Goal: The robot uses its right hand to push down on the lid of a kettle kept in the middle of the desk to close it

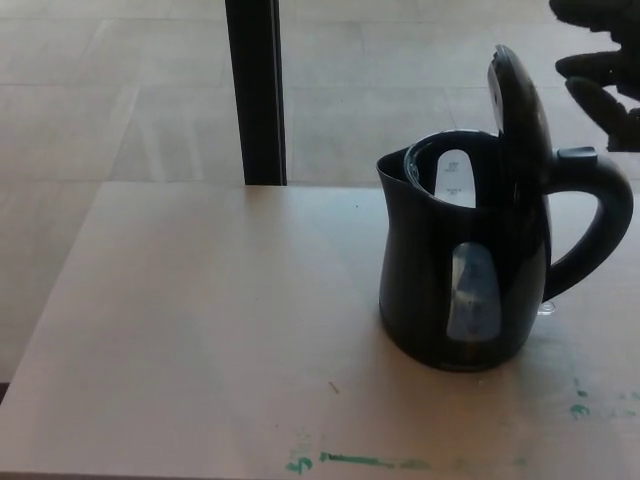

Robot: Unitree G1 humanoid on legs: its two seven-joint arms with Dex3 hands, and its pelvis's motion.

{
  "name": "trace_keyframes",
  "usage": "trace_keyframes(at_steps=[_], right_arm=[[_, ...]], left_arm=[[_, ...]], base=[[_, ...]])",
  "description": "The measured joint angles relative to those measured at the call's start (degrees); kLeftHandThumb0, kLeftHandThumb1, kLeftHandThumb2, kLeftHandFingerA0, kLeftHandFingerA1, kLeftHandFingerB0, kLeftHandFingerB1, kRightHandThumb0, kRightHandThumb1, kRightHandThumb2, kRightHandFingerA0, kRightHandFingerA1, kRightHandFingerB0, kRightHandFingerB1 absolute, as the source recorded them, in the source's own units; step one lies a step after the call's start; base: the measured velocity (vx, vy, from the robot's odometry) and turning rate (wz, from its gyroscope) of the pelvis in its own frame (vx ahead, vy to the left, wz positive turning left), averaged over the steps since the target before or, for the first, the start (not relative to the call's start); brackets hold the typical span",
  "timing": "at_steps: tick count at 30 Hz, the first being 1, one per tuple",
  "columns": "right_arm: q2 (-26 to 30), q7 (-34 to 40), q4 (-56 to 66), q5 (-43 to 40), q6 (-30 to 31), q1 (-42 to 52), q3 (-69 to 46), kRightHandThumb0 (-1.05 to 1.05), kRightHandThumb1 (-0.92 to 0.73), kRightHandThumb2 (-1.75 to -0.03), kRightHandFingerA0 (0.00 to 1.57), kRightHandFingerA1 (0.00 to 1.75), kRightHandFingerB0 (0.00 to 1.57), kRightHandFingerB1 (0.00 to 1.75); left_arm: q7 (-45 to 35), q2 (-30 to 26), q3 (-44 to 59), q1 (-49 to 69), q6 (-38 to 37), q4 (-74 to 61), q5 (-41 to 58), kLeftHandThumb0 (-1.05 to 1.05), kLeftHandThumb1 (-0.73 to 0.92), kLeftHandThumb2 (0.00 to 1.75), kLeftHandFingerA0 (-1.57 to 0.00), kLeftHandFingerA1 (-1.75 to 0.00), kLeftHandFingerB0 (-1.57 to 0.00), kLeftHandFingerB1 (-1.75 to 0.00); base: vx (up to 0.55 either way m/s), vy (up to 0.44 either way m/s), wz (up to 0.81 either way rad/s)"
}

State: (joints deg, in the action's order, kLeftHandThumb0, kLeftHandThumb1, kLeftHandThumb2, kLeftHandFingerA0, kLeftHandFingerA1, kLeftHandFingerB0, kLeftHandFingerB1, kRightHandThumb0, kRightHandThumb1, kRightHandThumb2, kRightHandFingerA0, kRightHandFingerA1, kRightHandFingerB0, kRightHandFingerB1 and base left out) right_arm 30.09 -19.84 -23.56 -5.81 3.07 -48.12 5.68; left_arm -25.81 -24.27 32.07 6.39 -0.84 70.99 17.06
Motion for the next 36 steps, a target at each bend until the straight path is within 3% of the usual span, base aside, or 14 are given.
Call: trace_keyframes(at_steps=[6, 10, 19, 20, 21, 24, 25, 26, 27, 28, 34, 35, 36], right_arm=[[-1.4, 0.6, -5.4, 4.8, -1.5, -2.5, 5.0, -0.69, -0.68, -0.61, 0.39, 0.44, 0.34, 0.32], [-1.8, 1.3, -8.8, 7.9, -3.1, -3.9, 7.8, -0.77, -0.71, -0.62, 0.4, 0.49, 0.32, 0.3], [-2.3, 2.2, -13.4, 14.9, -8.0, -7.1, 14.2, -0.8, -0.71, -0.62, 0.3, 0.42, 0.3, 0.31], [-2.3, 2.2, -13.4, 15.6, -8.2, -7.6, 14.9, -0.86, -0.6, -0.74, 0.31, 0.48, 0.27, 0.36], [-2.3, 2.2, -13.4, 16.2, -8.4, -8.1, 15.5, -0.78, -0.7, -0.62, 0.29, 0.43, 0.29, 0.31], [-2.5, 2.2, -13.5, 18.7, -9.4, -10.0, 17.7, -0.78, -0.73, -0.63, 0.28, 0.43, 0.25, 0.31], [-2.5, 2.2, -13.5, 19.3, -9.4, -10.4, 18.3, -0.77, -0.57, -0.92, 0.22, 0.52, 0.19, 0.44], [-2.5, 2.1, -13.4, 20.0, -9.6, -10.9, 18.9, -0.77, -0.56, -0.93, 0.23, 0.54, 0.2, 0.45], [-2.5, 1.8, -13.3, 21.1, -9.9, -11.6, 19.8, -0.77, -0.56, -0.93, 0.23, 0.54, 0.2, 0.45], [-2.5, 1.8, -13.3, 21.1, -9.9, -11.6, 19.8, -0.77, -0.72, -0.63, 0.29, 0.47, 0.25, 0.33], [-2.3, 0.0, -11.6, 25.9, -10.6, -13.0, 22.3, -0.8, -0.73, -0.63, 0.25, 0.48, 0.26, 0.34], [-2.2, -0.3, -11.1, 26.5, -10.6, -13.0, 22.6, -0.78, -0.55, -0.95, 0.24, 0.56, 0.21, 0.45], [-2.1, -0.6, -10.5, 27.0, -10.6, -12.9, 22.8, -0.78, -0.55, -0.95, 0.24, 0.56, 0.21, 0.45]], left_arm=[[-0.2, 0.0, 0.1, 0.3, 0.0, -0.1, 0.0, -0.76, 0.75, 0.63, -0.45, -0.53, -0.3, -0.34], [-0.2, 0.0, 0.0, 0.5, 0.0, -0.2, 0.0, -0.76, 0.75, 0.63, -0.43, -0.5, -0.3, -0.34], [-0.4, -0.5, -0.1, 1.3, 0.0, -0.3, 0.0, -0.75, 0.75, 0.63, -0.4, -0.5, -0.3, -0.34], [-0.4, -0.5, -0.1, 1.4, 0.0, -0.3, 0.0, -0.75, 0.76, 0.63, -0.41, -0.5, -0.3, -0.34], [-0.4, -0.5, -0.1, 1.4, 0.0, -0.3, 0.0, -0.77, 0.76, 0.63, -0.4, -0.46, -0.28, -0.33], [-0.4, -0.6, -0.2, 1.5, 0.0, -0.3, 0.0, -0.76, 0.75, 0.62, -0.4, -0.43, -0.3, -0.33], [-0.4, -0.6, -0.1, 1.5, 0.0, -0.3, 0.0, -0.74, 0.75, 0.63, -0.4, -0.43, -0.3, -0.34], [-0.4, -0.7, -0.1, 1.5, 0.0, -0.3, 0.0, -0.74, 0.75, 0.63, -0.39, -0.43, -0.29, -0.34], [-0.4, -0.8, -0.1, 1.5, 0.0, -0.3, 0.0, -0.74, 0.75, 0.63, -0.39, -0.43, -0.29, -0.34], [-0.4, -0.8, -0.1, 1.5, 0.0, -0.3, 0.0, -0.75, 0.75, 0.63, -0.38, -0.43, -0.28, -0.33], [-0.8, -1.4, -0.1, 1.3, 0.0, -0.1, 0.0, -0.76, 0.76, 0.63, -0.39, -0.47, -0.28, -0.33], [-0.8, -1.6, -0.2, 1.2, 0.0, -0.1, 0.0, -0.76, 0.76, 0.63, -0.41, -0.49, -0.28, -0.33], [-0.8, -1.7, -0.3, 1.2, 0.0, -0.1, 0.0, -0.76, 0.76, 0.63, -0.41, -0.49, -0.28, -0.33]], base=[[0.0, 0.0, 0.0], [0.0, 0.0, 0.0], [0.0, 0.0, 0.0], [0.0, 0.0, 0.0], [0.0, 0.0, 0.0], [0.0, 0.0, 0.0], [0.0, 0.0, 0.0], [0.0, 0.0, 0.0], [0.0, 0.0, 0.0], [0.0, 0.0, 0.0], [0.0, 0.0, 0.0], [0.0, 0.0, 0.0], [0.0, 0.0, 0.0]])
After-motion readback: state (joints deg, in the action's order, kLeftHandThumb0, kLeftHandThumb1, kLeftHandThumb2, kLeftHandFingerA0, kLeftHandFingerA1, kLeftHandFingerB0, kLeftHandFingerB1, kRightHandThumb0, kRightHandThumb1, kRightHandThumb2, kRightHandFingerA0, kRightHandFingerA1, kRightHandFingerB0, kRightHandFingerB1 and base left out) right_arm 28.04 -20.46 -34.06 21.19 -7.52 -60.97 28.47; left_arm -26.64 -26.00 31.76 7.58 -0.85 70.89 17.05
